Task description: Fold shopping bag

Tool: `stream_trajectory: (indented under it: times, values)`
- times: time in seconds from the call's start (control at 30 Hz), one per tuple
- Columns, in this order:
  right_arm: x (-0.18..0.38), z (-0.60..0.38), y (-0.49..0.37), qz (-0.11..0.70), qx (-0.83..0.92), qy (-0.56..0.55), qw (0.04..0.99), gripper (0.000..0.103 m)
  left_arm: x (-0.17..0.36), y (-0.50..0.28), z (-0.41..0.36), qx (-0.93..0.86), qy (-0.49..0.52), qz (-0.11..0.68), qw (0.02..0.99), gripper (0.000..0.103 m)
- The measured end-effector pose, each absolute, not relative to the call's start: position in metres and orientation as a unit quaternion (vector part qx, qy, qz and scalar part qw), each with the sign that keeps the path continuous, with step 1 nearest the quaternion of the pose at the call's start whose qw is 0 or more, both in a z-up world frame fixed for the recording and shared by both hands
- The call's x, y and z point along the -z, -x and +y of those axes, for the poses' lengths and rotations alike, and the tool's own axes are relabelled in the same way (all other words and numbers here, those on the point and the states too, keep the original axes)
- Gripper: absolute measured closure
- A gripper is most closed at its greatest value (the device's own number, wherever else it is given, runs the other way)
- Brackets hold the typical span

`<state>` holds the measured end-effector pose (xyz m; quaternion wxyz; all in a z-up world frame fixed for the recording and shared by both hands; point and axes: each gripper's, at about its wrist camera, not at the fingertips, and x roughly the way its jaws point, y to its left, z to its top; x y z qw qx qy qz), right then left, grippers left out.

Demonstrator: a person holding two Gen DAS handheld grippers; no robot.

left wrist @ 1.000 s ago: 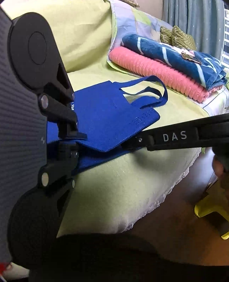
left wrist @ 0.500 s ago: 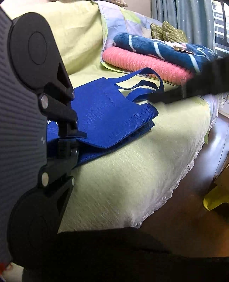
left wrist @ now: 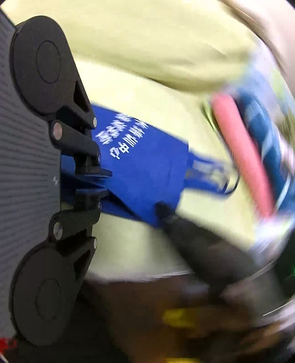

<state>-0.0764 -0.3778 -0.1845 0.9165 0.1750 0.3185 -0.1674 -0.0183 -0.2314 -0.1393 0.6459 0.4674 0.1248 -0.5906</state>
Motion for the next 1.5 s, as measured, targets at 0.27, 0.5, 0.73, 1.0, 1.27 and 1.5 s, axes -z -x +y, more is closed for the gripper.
stream_trajectory:
  times: [0.27, 0.5, 0.73, 1.0, 1.27, 1.5]
  values:
    - [0.183, -0.373, 0.07, 0.333, 0.174, -0.151, 0.914, 0.103, 0.135, 0.012, -0.218, 0.566, -0.384, 0.213, 0.697, 0.087]
    - [0.183, -0.372, 0.066, 0.338, 0.178, -0.142, 0.913, 0.103, 0.115, 0.007, -0.195, 0.558, -0.316, 0.231, 0.732, 0.087]
    - [0.181, -0.369, 0.062, 0.348, 0.181, -0.132, 0.91, 0.103, 0.168, -0.022, -0.221, 0.468, -0.359, 0.247, 0.769, 0.087]
    - [0.18, -0.37, 0.061, 0.35, 0.182, -0.132, 0.909, 0.103, 0.184, -0.09, -0.152, 0.322, -0.416, 0.226, 0.82, 0.09]
    - [0.18, -0.37, 0.062, 0.348, 0.184, -0.131, 0.91, 0.103, 0.161, -0.063, -0.161, 0.371, -0.413, 0.182, 0.812, 0.094]
    - [0.18, -0.372, 0.063, 0.346, 0.181, -0.136, 0.91, 0.103, 0.154, -0.048, -0.147, 0.349, -0.401, 0.165, 0.831, 0.094]
